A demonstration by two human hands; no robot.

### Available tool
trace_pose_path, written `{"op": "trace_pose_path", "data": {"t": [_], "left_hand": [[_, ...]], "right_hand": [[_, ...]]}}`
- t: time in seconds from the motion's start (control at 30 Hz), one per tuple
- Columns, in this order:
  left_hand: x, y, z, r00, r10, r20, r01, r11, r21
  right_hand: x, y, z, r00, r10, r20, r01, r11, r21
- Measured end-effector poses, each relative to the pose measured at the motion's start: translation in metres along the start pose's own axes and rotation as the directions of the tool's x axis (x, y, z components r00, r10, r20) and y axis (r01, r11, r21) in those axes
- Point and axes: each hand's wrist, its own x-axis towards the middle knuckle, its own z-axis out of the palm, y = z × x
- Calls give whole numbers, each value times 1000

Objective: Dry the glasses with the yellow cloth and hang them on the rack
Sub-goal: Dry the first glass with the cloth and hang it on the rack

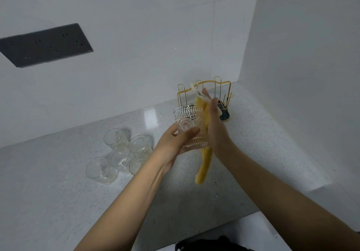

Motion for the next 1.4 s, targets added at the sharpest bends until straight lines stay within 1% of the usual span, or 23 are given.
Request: {"op": "trace_pose_path", "data": {"t": [0.03,0.13,0.2,0.23,0.33,0.37,0.43,0.47,0.53,0.57,0.6,0.67,0.7,0.77,0.93,1.03,1.07,1.13,1.17,1.2,1.3,1.37,1.4], "left_hand": [[1,2,0,1000,-7,-12,7,999,-36],[5,7,-5,999,7,-42,-12,993,-115],[5,7,-6,999,-3,-33,-2,989,-146],[3,7,-3,1000,-25,-4,23,982,-185],[1,8,8,999,-50,17,53,962,-266],[4,8,12,999,-37,-11,33,960,-278],[8,11,16,996,-21,-87,-11,939,-344],[9,13,18,990,-48,-131,-8,917,-398],[11,14,22,975,-113,-194,12,889,-457],[10,14,23,967,-139,-212,29,890,-455],[9,14,25,963,-162,-216,47,889,-456],[8,15,26,965,-201,-169,85,850,-520],[8,17,28,965,-222,-141,107,821,-560],[11,21,27,960,-256,-114,140,790,-598],[14,34,24,948,-304,-93,197,790,-580],[14,36,27,947,-310,-83,199,771,-605],[14,35,27,950,-299,-92,183,769,-613],[12,30,30,961,-266,-81,161,772,-615],[13,27,30,960,-266,-88,159,774,-613],[14,24,29,956,-278,-88,164,761,-627],[16,16,29,944,-329,-16,213,649,-731],[17,11,29,940,-341,-27,218,657,-722],[16,9,29,945,-327,-27,213,672,-710]], "right_hand": [[-4,1,2,1000,23,14,-24,999,32],[-25,12,10,998,44,35,-43,999,-29],[-26,14,7,998,45,35,-45,999,-25],[-20,13,5,998,55,20,-56,998,3],[-2,7,5,975,176,-133,-164,981,100],[-5,9,9,972,163,-170,-146,983,107],[-15,24,20,966,67,-251,-56,997,49],[-22,34,23,965,40,-260,-48,998,-28],[-31,44,30,970,82,-227,-116,983,-141],[-30,45,32,969,99,-227,-129,984,-121],[-26,40,35,966,97,-238,-111,993,-48],[-14,33,36,971,19,-240,6,995,101],[-9,30,36,970,-31,-243,58,993,105],[-7,33,40,962,-86,-260,94,995,20],[-19,67,37,980,-160,-120,137,973,-184],[-5,69,19,959,-195,-205,112,927,-357],[1,63,15,959,-149,-240,63,941,-332],[13,55,9,966,-7,-259,-20,995,-99],[14,55,9,973,20,-231,-23,1000,-12],[10,54,11,978,-11,-206,13,1000,10],[-8,62,18,973,-146,-178,120,982,-148],[-9,71,16,962,-207,-180,159,956,-245],[-5,70,12,956,-236,-176,191,952,-241]]}}
